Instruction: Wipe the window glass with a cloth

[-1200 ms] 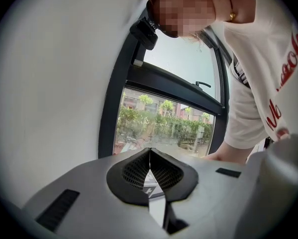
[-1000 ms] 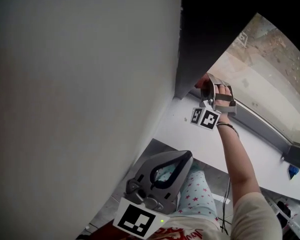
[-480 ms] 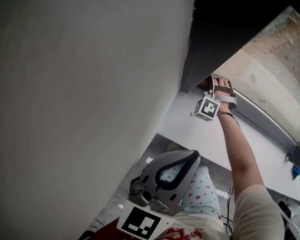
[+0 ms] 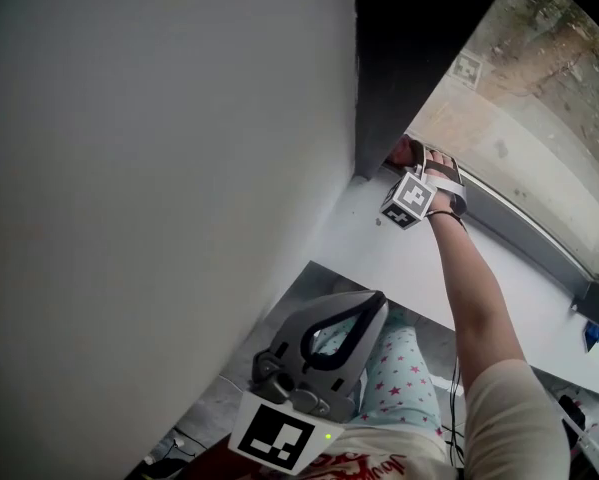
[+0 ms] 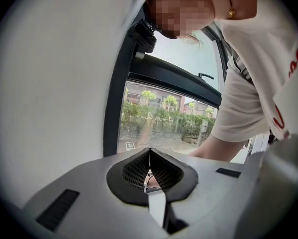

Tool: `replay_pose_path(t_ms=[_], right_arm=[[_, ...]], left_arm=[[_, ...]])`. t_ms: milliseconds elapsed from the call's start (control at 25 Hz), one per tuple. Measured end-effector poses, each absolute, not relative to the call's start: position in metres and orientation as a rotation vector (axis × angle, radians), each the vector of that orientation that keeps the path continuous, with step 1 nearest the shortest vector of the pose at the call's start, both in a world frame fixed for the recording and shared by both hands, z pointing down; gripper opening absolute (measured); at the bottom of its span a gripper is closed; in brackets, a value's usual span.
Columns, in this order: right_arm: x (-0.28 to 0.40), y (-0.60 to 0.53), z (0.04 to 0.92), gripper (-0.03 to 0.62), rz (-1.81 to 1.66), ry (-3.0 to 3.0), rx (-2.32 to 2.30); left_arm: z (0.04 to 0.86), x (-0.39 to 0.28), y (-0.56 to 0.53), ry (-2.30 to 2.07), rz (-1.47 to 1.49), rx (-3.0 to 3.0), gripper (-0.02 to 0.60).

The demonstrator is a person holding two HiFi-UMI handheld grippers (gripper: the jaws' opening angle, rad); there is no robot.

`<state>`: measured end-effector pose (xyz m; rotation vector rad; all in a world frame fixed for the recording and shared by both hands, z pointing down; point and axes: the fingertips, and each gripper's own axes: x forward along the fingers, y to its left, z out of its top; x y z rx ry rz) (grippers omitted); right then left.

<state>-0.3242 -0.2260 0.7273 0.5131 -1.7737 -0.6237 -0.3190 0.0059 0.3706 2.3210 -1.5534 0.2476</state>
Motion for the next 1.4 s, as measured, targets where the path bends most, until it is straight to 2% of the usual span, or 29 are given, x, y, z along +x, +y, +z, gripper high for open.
replay_pose_path(t_ms=[160,400,720,1000,1400], right_arm=[[-0.301,-0.23,0.661,0.091,-0.566,-1.889,0.739],[-0.261,-0.192,0.494,0.091,-0.44,-2.157,1.155],[-0.185,-0.109,0.268,0.089,-0.426,-2.428,1.634],[-0.118,-0.025,0.197,0.087,-0.153,-2.516,1.871],[-0.014,0.051,0.149,0.087,-0.27,-2.521,1.926]], left_arm=[[0.356,-0.313,0.002,-1.541,0.242,2.353,0.021],[0.322,-0.295,0.0,-1.496,0.218,2.483,0.021],[0.239,-0.256,-0.025,-1.396,-0.005,2.702,0.021],[0.182,-0.194,-0.005,-1.262,-0.158,2.814,0.021],[0.16,-0.097,0.057,-1.315,-0.145,2.815,0.021]])
